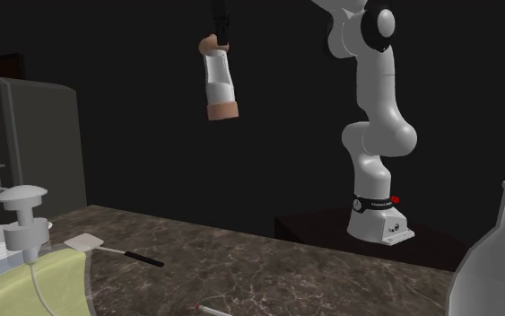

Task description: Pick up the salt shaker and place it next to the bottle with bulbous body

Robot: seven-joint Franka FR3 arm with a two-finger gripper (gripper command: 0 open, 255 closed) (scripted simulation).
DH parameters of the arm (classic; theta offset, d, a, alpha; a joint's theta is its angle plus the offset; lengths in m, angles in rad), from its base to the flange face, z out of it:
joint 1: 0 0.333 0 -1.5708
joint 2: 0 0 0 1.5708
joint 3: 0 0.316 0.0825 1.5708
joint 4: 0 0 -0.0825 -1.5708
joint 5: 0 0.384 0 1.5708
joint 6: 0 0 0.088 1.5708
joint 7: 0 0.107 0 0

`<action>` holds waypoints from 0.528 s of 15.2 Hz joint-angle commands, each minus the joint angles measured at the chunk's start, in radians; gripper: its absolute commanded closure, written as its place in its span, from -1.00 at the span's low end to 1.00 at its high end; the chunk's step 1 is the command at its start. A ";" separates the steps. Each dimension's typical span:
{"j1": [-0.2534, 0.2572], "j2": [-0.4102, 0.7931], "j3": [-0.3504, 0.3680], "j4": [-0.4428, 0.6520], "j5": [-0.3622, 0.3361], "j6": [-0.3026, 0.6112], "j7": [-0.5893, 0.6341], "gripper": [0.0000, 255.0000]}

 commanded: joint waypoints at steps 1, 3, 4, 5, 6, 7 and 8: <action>0.027 -0.039 0.021 -0.045 0.004 0.006 0.051 1.00; 0.050 -0.074 0.043 -0.089 0.009 0.015 0.097 1.00; 0.061 -0.089 0.054 -0.109 0.012 0.019 0.120 1.00; 0.073 -0.104 0.065 -0.126 0.015 0.022 0.144 1.00; 0.084 -0.116 0.077 -0.142 0.019 0.025 0.168 1.00; 0.095 -0.128 0.089 -0.156 0.022 0.028 0.192 1.00; 0.106 -0.139 0.101 -0.168 0.026 0.030 0.216 1.00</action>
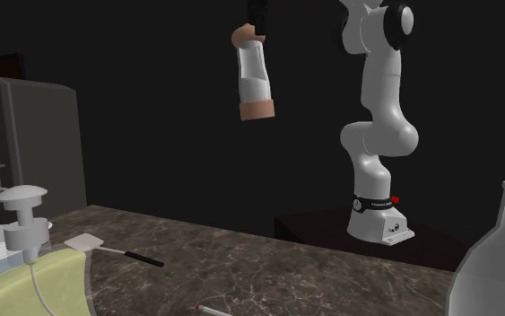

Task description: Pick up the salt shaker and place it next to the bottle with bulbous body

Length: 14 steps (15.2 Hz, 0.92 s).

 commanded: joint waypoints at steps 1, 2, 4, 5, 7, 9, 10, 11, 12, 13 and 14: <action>0.025 -0.014 0.027 -0.008 0.007 -0.005 0.056 1.00; 0.036 -0.022 0.040 -0.017 0.011 -0.003 0.080 1.00; 0.059 -0.034 0.066 -0.031 0.018 -0.001 0.130 1.00; 0.070 -0.039 0.079 -0.036 0.021 0.000 0.155 1.00; 0.093 -0.044 0.106 -0.041 0.028 0.002 0.207 1.00; 0.116 -0.044 0.134 -0.041 0.034 0.003 0.259 1.00; 0.127 -0.043 0.148 -0.039 0.036 0.003 0.285 1.00; 0.139 -0.040 0.163 -0.036 0.038 0.003 0.312 1.00; 0.150 -0.036 0.177 -0.031 0.039 0.003 0.339 1.00; 0.162 -0.030 0.193 -0.024 0.040 0.003 0.367 1.00; 0.174 -0.024 0.208 -0.017 0.040 0.003 0.394 1.00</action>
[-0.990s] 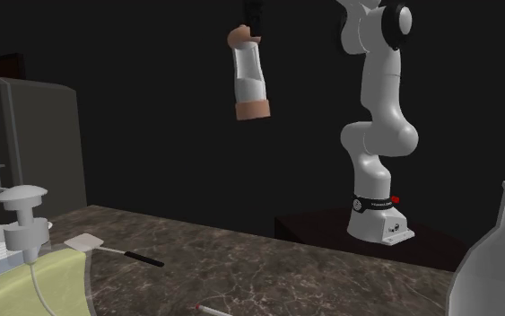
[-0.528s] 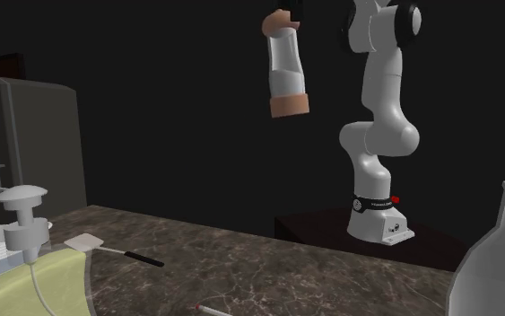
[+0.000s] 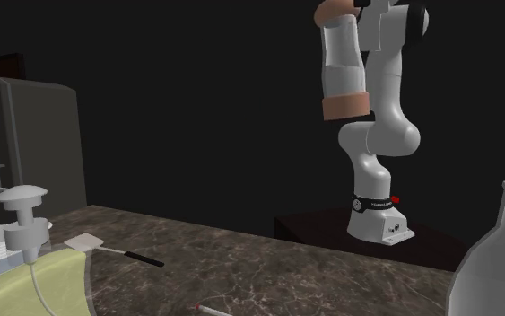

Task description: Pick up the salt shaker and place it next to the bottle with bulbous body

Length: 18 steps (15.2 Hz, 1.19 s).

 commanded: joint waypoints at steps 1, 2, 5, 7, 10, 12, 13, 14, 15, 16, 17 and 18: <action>0.026 0.021 0.033 0.031 -0.001 -0.009 0.062 1.00; 0.039 0.031 0.048 0.042 -0.003 -0.010 0.090 1.00; 0.081 0.068 0.095 0.083 -0.013 -0.014 0.177 1.00; 0.112 0.101 0.127 0.120 -0.025 -0.018 0.237 1.00; 0.168 0.164 0.173 0.191 -0.054 -0.031 0.329 1.00; 0.178 0.167 0.179 0.178 -0.055 -0.015 0.344 1.00; 0.173 0.155 0.177 0.149 -0.049 0.003 0.340 1.00; 0.169 0.143 0.175 0.120 -0.043 0.021 0.335 1.00; 0.166 0.132 0.173 0.093 -0.037 0.039 0.331 1.00; 0.163 0.122 0.171 0.067 -0.032 0.056 0.327 1.00; 0.160 0.112 0.169 0.042 -0.028 0.073 0.323 1.00; 0.158 0.103 0.167 0.017 -0.023 0.089 0.319 1.00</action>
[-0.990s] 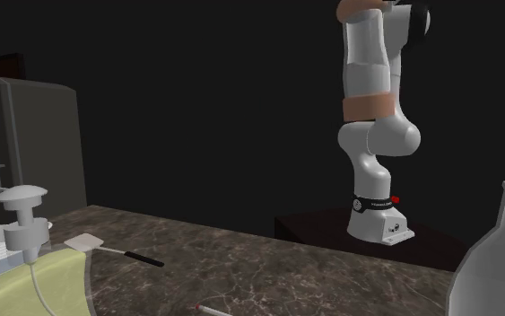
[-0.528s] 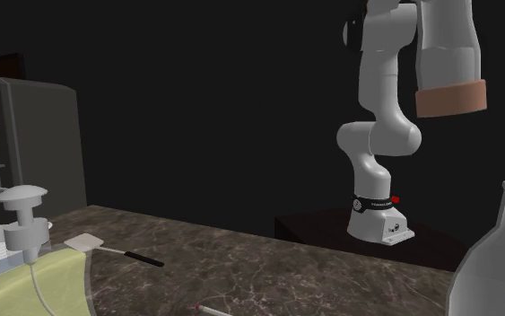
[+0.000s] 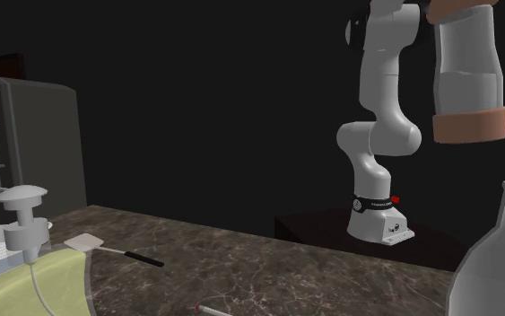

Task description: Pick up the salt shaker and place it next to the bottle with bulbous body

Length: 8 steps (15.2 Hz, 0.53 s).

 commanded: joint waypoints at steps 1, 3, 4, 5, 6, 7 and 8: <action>-0.005 -0.019 -0.004 -0.050 0.009 0.034 -0.008 1.00; -0.009 -0.035 -0.007 -0.096 0.016 0.065 -0.014 1.00; -0.010 -0.042 -0.008 -0.118 0.019 0.081 -0.017 1.00; -0.011 -0.049 -0.010 -0.139 0.022 0.096 -0.020 1.00; -0.012 -0.055 -0.011 -0.160 0.025 0.111 -0.023 1.00; -0.013 -0.061 -0.012 -0.180 0.028 0.126 -0.025 1.00; -0.014 -0.067 -0.013 -0.200 0.030 0.141 -0.028 1.00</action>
